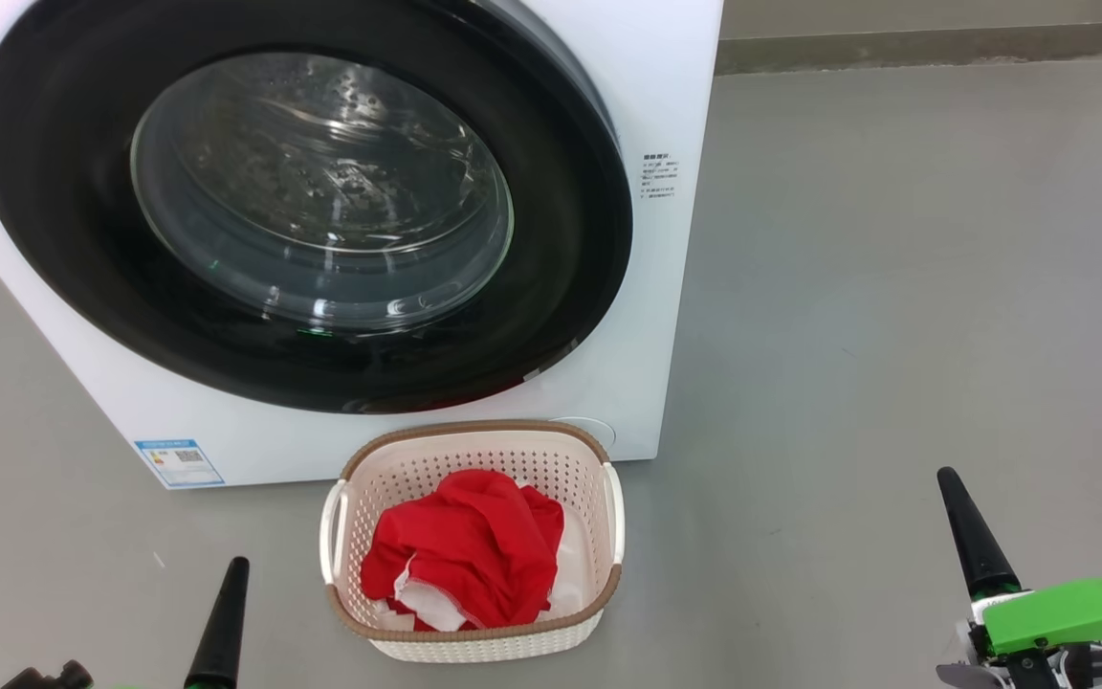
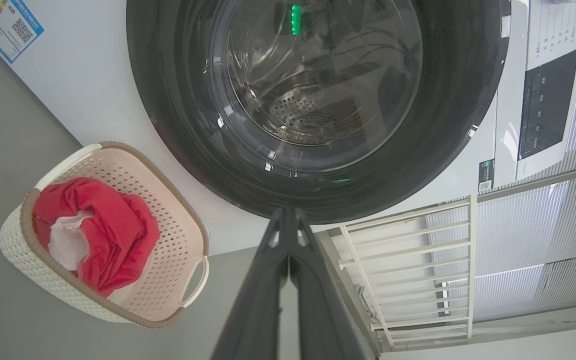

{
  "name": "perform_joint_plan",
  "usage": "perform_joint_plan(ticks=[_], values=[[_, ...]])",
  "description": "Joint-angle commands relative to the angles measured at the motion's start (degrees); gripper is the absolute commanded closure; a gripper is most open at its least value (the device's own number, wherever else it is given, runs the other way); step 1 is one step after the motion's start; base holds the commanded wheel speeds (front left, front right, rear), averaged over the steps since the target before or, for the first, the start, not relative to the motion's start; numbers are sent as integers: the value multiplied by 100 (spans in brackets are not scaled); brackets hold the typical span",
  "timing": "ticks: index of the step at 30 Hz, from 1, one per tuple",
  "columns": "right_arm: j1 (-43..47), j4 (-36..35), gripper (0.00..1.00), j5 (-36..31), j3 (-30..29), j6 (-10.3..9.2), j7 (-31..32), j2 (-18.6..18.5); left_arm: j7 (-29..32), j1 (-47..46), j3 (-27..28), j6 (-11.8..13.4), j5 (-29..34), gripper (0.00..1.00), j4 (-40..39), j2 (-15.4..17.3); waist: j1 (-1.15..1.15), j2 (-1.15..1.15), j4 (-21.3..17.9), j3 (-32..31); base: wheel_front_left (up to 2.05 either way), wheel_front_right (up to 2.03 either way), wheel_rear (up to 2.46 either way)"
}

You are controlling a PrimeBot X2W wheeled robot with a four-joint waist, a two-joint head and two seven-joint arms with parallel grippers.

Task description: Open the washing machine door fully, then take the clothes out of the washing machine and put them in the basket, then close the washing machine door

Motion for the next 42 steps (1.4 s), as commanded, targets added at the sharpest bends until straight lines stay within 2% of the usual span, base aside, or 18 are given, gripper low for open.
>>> perform_joint_plan(ticks=[1,28,42], values=[[-304,-116,100,207,58,-1,71,-96,61,-300,180,-67,-196,100,-94,45,0,0,1,3,0,0,0],[-591,108,100,1944,-54,-5,534,-112,499,-565,259,-140,-1870,100,85,35,0,0,8,43,0,0,0],[-593,110,100,1919,-84,-5,558,-91,499,-565,259,-140,-1870,100,85,35,0,0,8,43,0,0,0]])
